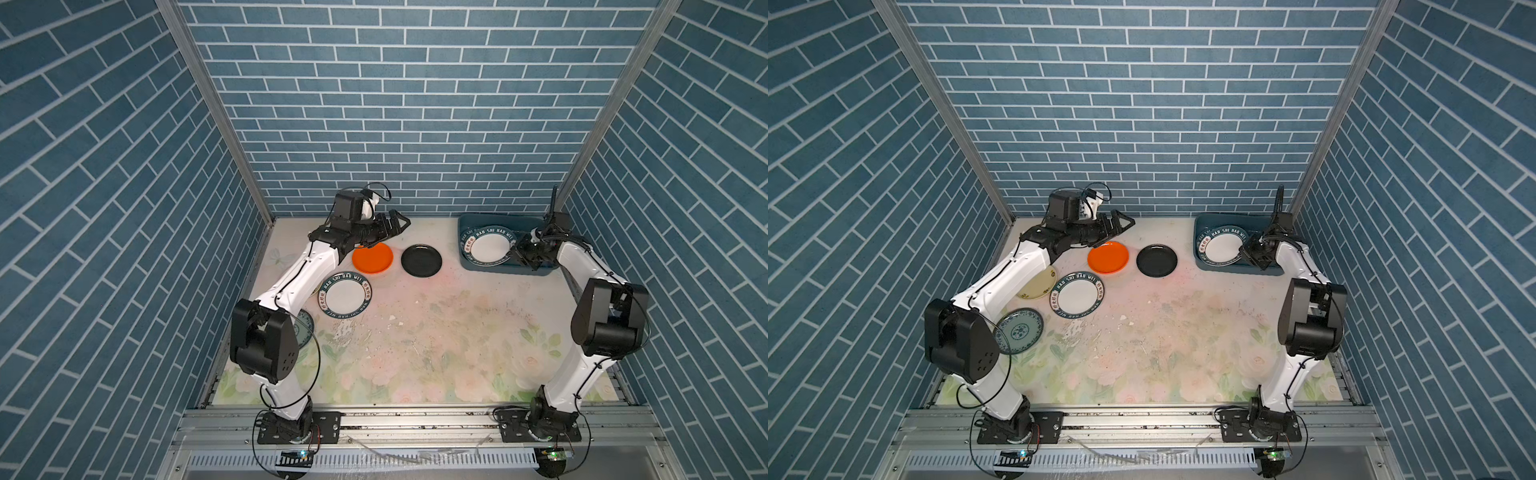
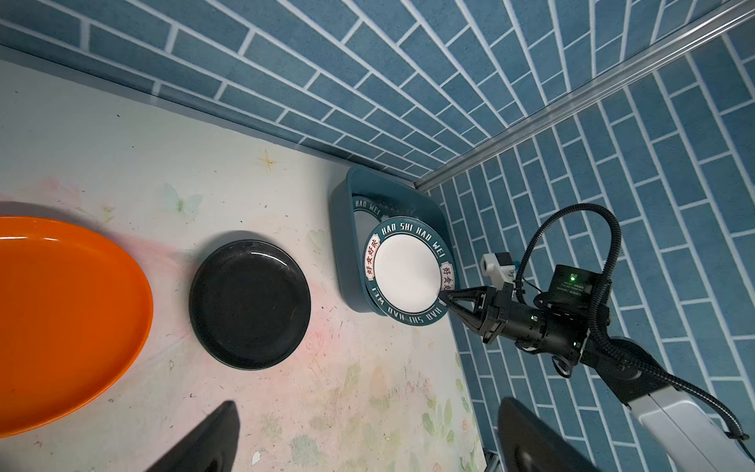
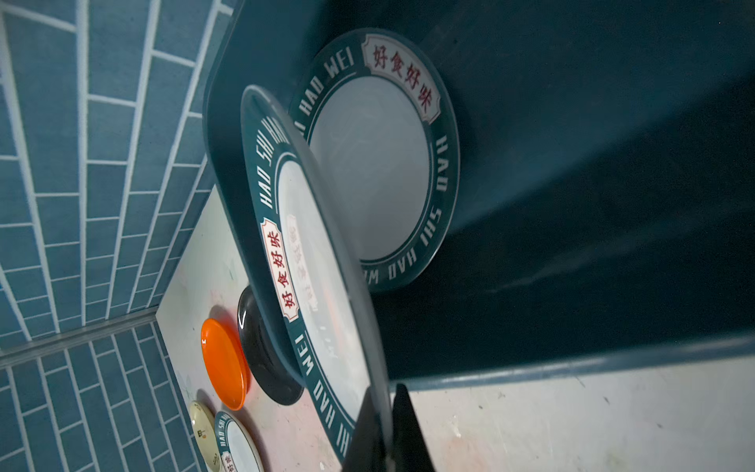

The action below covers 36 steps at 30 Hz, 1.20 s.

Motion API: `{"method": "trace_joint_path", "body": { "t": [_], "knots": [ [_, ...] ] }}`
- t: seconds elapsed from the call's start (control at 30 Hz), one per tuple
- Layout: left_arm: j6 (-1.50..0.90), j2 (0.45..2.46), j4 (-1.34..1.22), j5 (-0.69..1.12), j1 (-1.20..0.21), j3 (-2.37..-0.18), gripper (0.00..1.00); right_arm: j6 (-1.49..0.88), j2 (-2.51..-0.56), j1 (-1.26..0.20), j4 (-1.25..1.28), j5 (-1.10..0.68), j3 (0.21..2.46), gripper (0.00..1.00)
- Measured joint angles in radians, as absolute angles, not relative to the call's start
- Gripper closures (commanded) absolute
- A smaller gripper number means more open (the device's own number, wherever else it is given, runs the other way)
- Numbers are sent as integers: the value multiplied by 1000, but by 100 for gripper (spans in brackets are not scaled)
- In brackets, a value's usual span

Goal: Place the plates into the plastic bin on the countertop
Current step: Place the plate in the plastic bin.

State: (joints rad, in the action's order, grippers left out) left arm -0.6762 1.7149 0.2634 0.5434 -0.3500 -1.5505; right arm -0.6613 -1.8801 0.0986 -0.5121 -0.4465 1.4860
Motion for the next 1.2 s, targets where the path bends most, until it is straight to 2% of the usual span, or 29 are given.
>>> {"method": "trace_joint_path", "body": {
  "t": [0.4, 0.77, 0.97, 1.13, 1.2],
  "knots": [
    [-678, 1750, 257, 497, -349, -1591, 0, -669, -2091, 110, -486, -467, 1625, 100],
    [-696, 1799, 246, 478, -349, -1604, 0, -710, -2184, 111, -433, -519, 1711, 99],
    [-704, 1800, 235, 468, -349, -1602, 0, -708, -2201, 112, -442, -535, 1723, 84],
    [-707, 1800, 229, 468, -349, -1594, 0, -676, -2200, 110, -487, -531, 1725, 55],
    [-709, 1800, 228, 469, -349, -1594, 0, -662, -2200, 110, -514, -523, 1729, 48]
  ]
}}
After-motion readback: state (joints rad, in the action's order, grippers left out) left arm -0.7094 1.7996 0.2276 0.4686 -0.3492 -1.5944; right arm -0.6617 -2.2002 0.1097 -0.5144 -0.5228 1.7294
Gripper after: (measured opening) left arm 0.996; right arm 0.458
